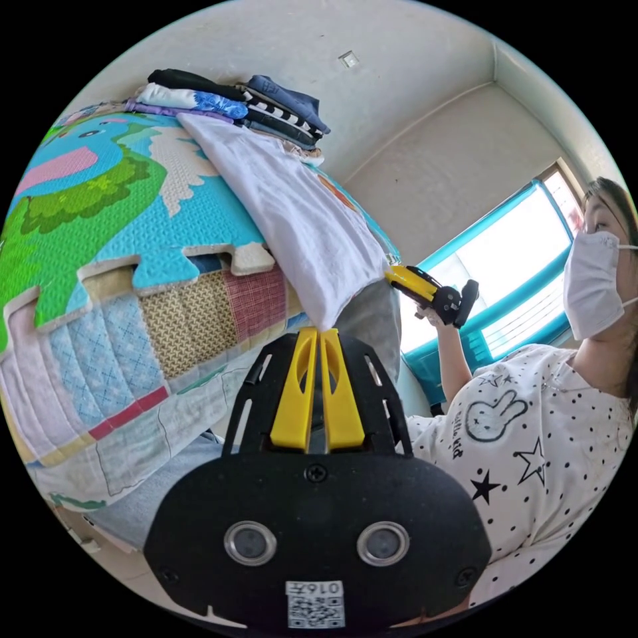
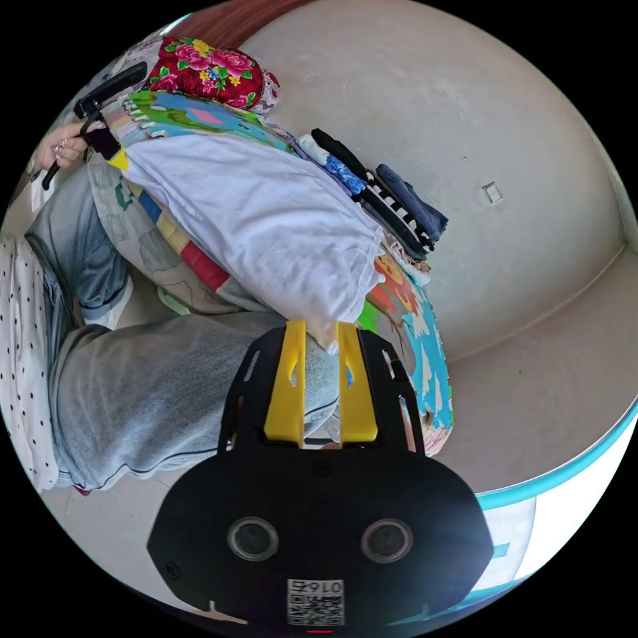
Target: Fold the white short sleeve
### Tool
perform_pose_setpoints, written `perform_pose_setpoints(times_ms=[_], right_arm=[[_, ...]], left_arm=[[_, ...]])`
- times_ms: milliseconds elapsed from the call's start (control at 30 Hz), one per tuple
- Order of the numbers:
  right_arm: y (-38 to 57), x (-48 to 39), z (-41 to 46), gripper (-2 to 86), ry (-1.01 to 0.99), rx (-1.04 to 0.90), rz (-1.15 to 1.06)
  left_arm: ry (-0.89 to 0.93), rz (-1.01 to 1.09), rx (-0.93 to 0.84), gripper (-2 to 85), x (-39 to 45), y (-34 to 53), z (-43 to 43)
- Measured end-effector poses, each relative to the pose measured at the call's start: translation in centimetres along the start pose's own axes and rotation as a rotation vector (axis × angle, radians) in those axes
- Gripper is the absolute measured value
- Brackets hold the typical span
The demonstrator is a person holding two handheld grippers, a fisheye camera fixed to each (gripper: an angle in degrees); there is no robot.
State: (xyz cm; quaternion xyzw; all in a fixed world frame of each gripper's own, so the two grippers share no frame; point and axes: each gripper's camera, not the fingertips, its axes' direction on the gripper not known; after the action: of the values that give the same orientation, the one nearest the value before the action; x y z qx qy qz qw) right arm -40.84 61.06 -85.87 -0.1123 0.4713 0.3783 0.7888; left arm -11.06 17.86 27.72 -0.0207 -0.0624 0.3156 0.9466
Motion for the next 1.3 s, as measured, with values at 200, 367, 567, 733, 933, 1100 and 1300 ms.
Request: perform_pose_setpoints(times_ms=[200, 367, 567, 733, 933, 1100, 1300], right_arm=[[2.2, 6.0, 1.0, 1.1, -0.022, 0.026, 0.148], [4.3, 7.3, 3.4, 0.6, -0.067, -0.002, 0.105], [4.6, 7.2, 4.0, 1.6, -0.043, -0.026, 0.065], [4.4, 8.2, 1.0, 8.9, -0.107, 0.102, 0.170], [0.9, 0.0, -2.6, 16.8, -0.276, 0.431, 0.037], [-4.3, -9.4, 0.3, 17.3, -0.157, 0.451, -0.142], [-8.2, -13.4, 1.9, 3.7, -0.079, 0.472, -0.215]], left_arm=[[0.018, 0.007, 0.011, -1.0, 0.1, 0.0, -0.6], [0.024, 0.004, -0.001, -1.0, 0.1, 0.3, -0.4], [0.105, 0.003, 0.023, -1.0, 0.4, 0.7, -0.6], [0.225, 0.016, 0.082, -1.0, 1.1, 1.0, -1.5], [0.292, 0.071, 0.129, -1.0, 3.4, 0.5, -1.6], [0.315, 0.089, 0.174, -0.8, 5.3, 0.5, -0.6], [0.072, 0.195, 0.140, 3.0, 9.8, 2.4, 2.0]])
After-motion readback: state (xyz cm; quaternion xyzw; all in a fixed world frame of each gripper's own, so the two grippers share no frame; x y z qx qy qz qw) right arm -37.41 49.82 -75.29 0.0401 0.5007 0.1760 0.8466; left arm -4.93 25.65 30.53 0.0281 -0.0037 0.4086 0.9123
